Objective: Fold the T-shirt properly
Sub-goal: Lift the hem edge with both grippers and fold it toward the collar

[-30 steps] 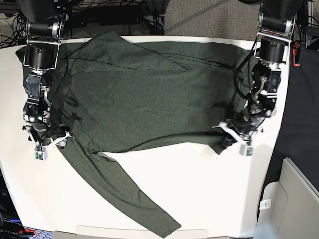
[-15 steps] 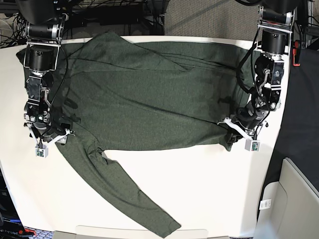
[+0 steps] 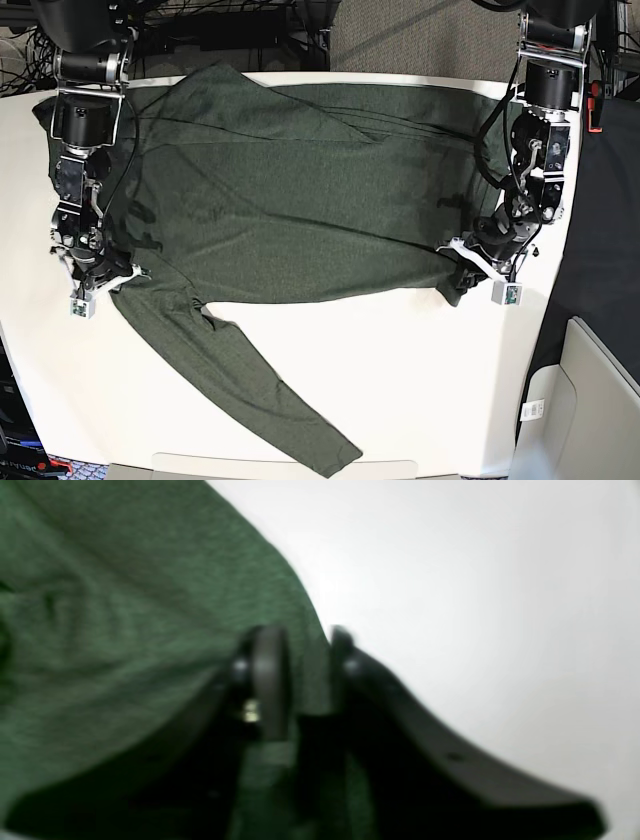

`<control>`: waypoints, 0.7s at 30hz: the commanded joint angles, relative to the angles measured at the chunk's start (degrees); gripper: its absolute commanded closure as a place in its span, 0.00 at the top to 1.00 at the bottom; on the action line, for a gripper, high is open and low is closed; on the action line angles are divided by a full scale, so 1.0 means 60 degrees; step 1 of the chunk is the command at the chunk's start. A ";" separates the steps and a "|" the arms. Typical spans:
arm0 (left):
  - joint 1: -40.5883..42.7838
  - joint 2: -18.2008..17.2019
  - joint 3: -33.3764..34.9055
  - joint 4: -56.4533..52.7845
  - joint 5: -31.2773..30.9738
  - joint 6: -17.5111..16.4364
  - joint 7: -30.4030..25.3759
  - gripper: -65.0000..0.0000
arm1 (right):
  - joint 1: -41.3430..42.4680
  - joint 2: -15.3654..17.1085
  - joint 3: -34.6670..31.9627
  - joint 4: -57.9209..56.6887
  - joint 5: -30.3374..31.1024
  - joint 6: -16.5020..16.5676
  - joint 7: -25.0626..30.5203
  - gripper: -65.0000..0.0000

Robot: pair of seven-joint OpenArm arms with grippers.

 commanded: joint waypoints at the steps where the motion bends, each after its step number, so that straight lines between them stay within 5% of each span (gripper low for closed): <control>1: -0.0222 -0.0141 -0.0067 0.0204 -0.0017 -0.0029 -0.0211 0.00 | 0.0123 0.0054 0.0004 0.0071 0.0343 0.0118 -0.0247 0.08; 15: -0.0003 -0.0141 -0.0126 0.1097 -0.0017 -0.0029 -0.0211 0.00 | -0.1005 0.0713 0.0018 0.2972 0.3024 0.0118 -0.0863 0.01; 21: 0.0540 -0.0127 -0.1078 0.2138 -0.0032 -0.0029 0.0375 0.00 | -0.1928 0.1256 0.0018 0.4203 0.4358 0.0118 -0.0863 0.01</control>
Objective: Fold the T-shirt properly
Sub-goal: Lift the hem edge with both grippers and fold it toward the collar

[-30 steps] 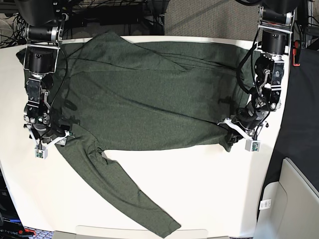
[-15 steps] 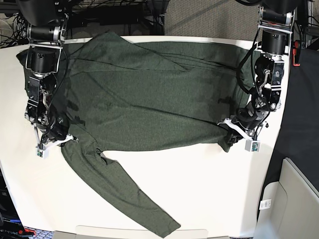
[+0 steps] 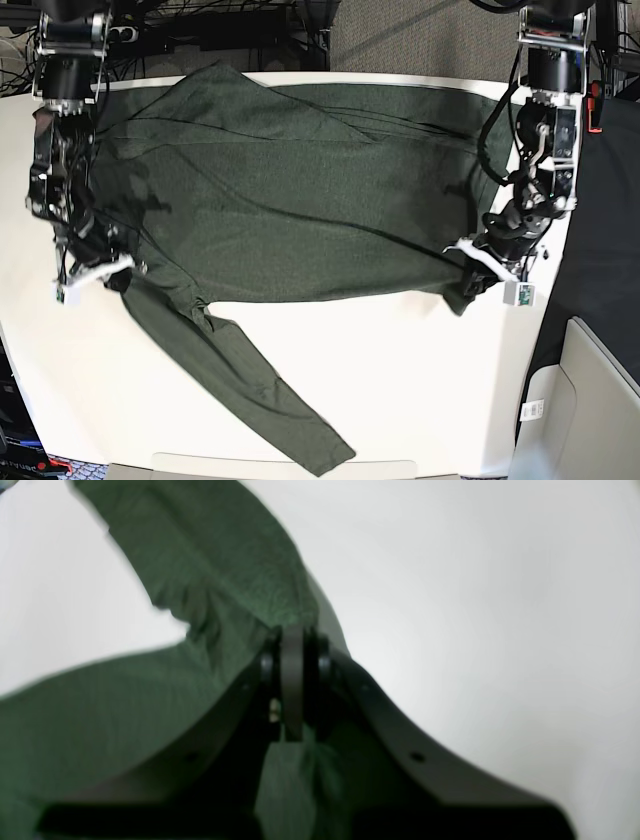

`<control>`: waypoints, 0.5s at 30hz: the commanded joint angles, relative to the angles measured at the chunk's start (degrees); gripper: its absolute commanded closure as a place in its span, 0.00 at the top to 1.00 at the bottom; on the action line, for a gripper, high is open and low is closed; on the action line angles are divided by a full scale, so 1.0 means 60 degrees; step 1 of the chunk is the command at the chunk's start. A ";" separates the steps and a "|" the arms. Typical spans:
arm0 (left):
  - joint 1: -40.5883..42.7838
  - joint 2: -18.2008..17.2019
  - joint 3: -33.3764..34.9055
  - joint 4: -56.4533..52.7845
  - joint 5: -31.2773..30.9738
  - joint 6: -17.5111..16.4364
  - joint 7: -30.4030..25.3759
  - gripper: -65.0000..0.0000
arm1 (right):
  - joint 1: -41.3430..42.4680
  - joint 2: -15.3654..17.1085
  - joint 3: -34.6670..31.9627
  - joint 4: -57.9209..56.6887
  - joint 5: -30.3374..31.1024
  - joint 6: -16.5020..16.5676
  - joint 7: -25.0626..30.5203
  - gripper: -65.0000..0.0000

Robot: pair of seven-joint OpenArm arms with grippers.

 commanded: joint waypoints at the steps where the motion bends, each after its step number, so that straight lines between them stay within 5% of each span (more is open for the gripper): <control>1: -0.0185 -0.0127 -0.0238 0.0376 -0.0046 -0.0033 -0.0182 0.00 | 0.0060 0.0302 0.0066 0.0426 0.0286 0.0103 0.0227 0.01; 9: 0.1104 -0.0112 -0.1322 0.1797 -0.0046 -0.0033 0.0170 0.00 | -0.1566 0.0976 0.0183 0.2272 0.1883 0.0103 0.0227 0.01; 15: 0.1822 -0.0112 -0.1542 0.2441 -0.0061 -0.0033 0.0170 0.00 | -0.3163 0.1152 0.1882 0.3371 0.3304 0.0103 0.0227 0.01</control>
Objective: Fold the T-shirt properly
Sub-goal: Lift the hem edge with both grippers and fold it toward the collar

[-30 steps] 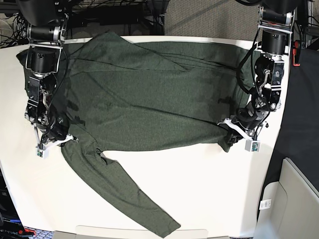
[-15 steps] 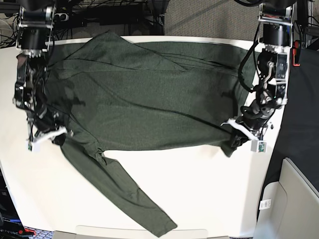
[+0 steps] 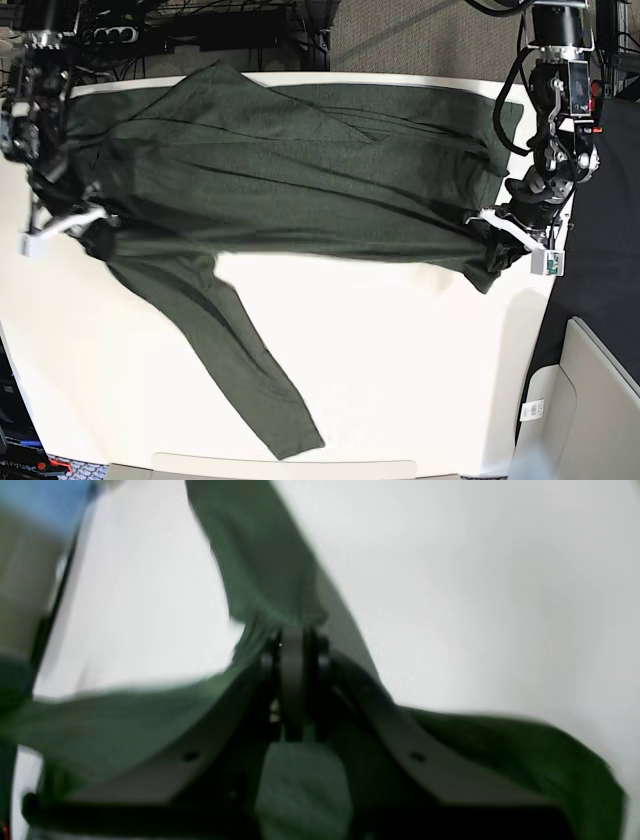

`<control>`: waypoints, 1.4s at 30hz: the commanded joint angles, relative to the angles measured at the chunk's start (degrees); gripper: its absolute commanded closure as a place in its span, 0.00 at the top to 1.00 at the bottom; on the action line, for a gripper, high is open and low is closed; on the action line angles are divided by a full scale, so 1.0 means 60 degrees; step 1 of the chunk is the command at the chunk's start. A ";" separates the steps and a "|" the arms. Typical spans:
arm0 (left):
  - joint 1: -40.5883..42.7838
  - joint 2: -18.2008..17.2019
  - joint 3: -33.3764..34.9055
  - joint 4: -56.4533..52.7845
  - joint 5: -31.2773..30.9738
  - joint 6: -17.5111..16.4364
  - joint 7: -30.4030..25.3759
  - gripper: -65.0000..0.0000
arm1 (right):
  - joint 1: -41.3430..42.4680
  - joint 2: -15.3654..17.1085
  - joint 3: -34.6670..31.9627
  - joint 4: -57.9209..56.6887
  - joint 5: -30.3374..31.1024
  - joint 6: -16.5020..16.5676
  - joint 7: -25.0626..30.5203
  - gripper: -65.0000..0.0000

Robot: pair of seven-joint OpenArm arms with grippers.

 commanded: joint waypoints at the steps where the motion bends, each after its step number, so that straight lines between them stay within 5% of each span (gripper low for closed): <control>1: -0.0013 -0.0119 -0.0081 0.0267 -0.0032 -0.0051 -0.0293 0.00 | -0.0156 0.0325 0.0383 0.0330 0.0329 0.0107 0.0230 0.01; 9: 0.0895 -0.0119 -0.0447 0.0971 -0.0032 -0.0051 -0.0293 0.00 | -0.1504 0.0442 0.1760 0.1092 0.0813 0.0107 0.0230 0.01; 32: 0.2815 -0.0104 -0.0945 0.1381 -0.0046 -0.0051 -0.0278 0.00 | -0.2353 0.0501 0.1819 0.1620 0.0725 0.0107 0.0216 0.01; 38: 0.3093 -0.0104 -0.0916 0.1337 -0.0046 -0.0051 -0.0263 0.01 | -0.1958 0.0354 0.1643 0.1546 -0.0697 0.0077 0.0230 0.03; 42: 0.3049 -0.0104 -0.0916 0.1322 -0.0002 -0.0051 0.0616 0.04 | -0.1518 0.0208 0.1321 0.1283 -0.1400 0.0033 0.0230 0.14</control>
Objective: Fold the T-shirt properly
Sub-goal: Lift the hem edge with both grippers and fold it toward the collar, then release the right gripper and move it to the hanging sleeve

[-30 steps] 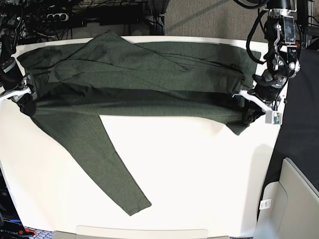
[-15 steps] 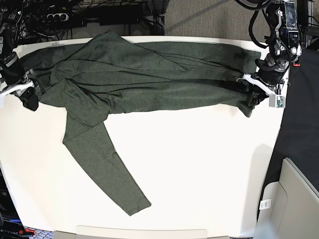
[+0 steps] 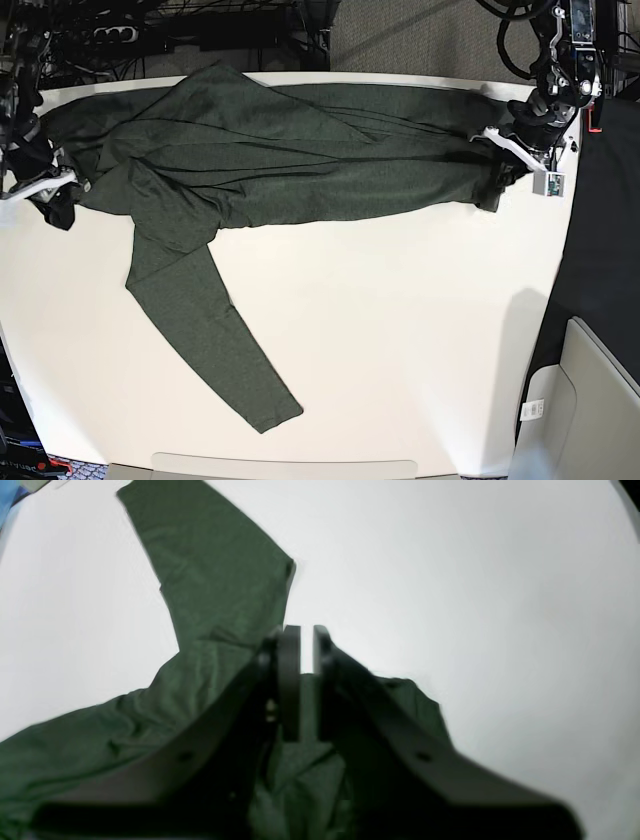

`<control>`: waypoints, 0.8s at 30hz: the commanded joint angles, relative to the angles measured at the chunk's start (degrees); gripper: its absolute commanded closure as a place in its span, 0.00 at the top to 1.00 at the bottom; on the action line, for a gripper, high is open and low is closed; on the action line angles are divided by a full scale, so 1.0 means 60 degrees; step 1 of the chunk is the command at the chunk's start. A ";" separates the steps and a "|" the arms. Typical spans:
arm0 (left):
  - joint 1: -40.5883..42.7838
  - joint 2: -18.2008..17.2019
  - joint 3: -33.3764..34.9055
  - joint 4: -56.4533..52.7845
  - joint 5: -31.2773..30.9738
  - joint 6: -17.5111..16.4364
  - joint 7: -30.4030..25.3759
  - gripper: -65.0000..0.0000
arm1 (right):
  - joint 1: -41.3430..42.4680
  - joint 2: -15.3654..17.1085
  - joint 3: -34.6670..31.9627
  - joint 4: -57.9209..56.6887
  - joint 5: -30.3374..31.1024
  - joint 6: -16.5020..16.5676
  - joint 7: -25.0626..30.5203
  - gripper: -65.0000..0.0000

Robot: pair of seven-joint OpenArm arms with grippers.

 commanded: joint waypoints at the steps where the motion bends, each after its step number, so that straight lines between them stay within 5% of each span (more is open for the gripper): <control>1: -0.0091 -0.0134 -0.0053 0.0116 0.0005 -0.0022 0.0137 0.05 | 0.0151 0.0186 -0.0017 0.0011 -0.0052 0.0026 0.0216 0.18; 7: -0.0282 -0.0134 -0.0053 0.0131 0.0005 -0.0022 0.1030 0.12 | 0.0634 -0.0004 -0.0280 -0.0531 -0.0082 0.0011 0.0216 0.33; 15: -0.0296 -0.0134 -0.0097 0.0190 0.0020 0.0008 0.1030 0.33 | 0.1953 -0.0019 -0.1042 -0.1674 -0.0111 0.0011 0.0216 0.34; 24: -0.0296 -0.0163 -0.0067 0.0190 0.0020 0.0008 0.1045 0.45 | 0.3916 -0.0254 -0.1965 -0.3579 -0.1122 0.0011 0.0054 0.35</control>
